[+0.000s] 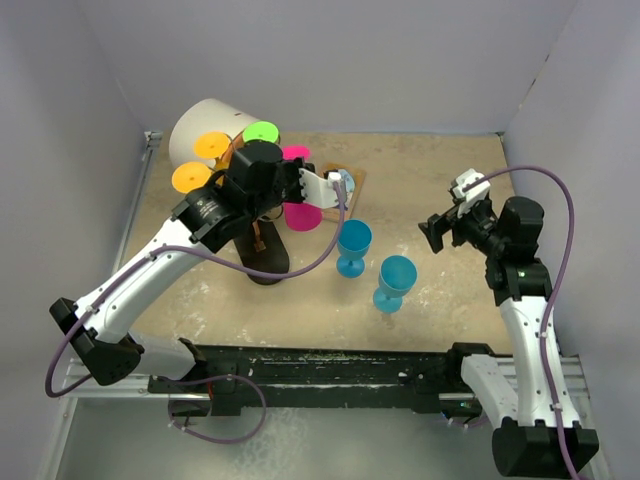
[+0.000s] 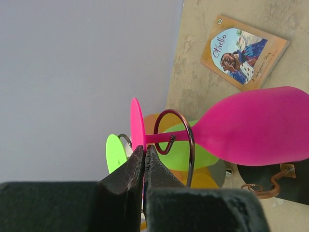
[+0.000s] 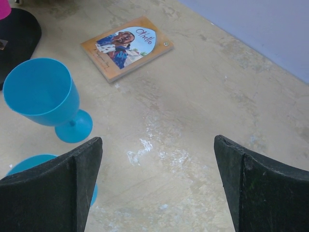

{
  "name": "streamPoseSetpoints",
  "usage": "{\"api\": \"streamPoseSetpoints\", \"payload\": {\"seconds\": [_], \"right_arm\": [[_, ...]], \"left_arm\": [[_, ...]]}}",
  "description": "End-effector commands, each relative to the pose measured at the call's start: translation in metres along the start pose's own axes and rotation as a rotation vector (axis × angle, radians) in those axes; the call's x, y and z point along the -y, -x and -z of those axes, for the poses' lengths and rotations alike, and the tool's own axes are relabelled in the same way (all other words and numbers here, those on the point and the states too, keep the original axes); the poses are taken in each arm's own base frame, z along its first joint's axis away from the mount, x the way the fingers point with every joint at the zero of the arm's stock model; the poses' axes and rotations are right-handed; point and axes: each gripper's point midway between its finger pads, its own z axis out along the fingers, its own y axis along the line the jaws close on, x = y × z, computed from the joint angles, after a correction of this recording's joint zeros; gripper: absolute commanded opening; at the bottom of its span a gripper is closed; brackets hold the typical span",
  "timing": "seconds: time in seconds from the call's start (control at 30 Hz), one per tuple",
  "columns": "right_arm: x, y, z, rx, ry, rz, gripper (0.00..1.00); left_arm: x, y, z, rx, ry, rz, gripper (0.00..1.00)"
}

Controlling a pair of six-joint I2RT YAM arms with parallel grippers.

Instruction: Place the wine glass upside down on the wine glass rack

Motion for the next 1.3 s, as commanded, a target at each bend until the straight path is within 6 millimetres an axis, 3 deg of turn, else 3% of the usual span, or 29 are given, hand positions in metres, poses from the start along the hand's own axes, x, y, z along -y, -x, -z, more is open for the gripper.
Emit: {"api": "streamPoseSetpoints", "payload": {"seconds": [0.0, 0.37, 1.27], "right_arm": [[0.012, 0.009, 0.004, 0.034, -0.068, 0.013, 1.0], [0.017, 0.008, 0.004, 0.032, -0.089, 0.023, 1.0], [0.022, 0.01, 0.004, 0.041, -0.106, 0.037, 1.0]], "left_arm": [[-0.012, 0.0, 0.005, -0.004, 0.062, 0.001, 0.0], [-0.004, -0.006, 0.002, -0.028, 0.04, -0.017, 0.0], [0.007, -0.012, 0.009, -0.037, 0.001, -0.02, 0.19]]}}
